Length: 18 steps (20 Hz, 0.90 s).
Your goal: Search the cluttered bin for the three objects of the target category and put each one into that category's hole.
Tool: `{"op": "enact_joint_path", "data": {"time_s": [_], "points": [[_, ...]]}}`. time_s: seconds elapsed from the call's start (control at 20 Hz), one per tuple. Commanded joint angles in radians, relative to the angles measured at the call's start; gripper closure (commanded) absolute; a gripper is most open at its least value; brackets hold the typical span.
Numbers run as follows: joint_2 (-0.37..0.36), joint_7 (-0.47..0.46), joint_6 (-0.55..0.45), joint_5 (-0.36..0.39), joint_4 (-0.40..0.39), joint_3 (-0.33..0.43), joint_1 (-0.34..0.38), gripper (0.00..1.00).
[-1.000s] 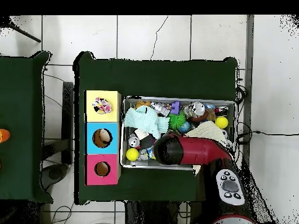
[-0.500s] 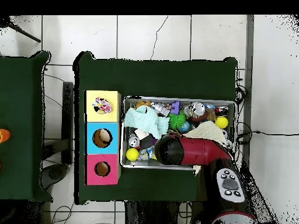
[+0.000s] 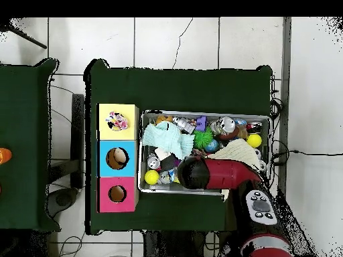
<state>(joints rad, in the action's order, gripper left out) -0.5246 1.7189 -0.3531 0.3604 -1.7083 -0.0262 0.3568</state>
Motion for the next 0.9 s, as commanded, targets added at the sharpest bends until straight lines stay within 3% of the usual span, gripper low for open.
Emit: {"op": "enact_joint_path", "data": {"time_s": [0.05, 0.9], "points": [[0.067, 0.082, 0.078, 0.044, 0.057, 0.015, 0.025, 0.00], [-0.171, -0.015, -0.151, 0.001, 0.043, 0.038, 0.011, 0.00]]}}
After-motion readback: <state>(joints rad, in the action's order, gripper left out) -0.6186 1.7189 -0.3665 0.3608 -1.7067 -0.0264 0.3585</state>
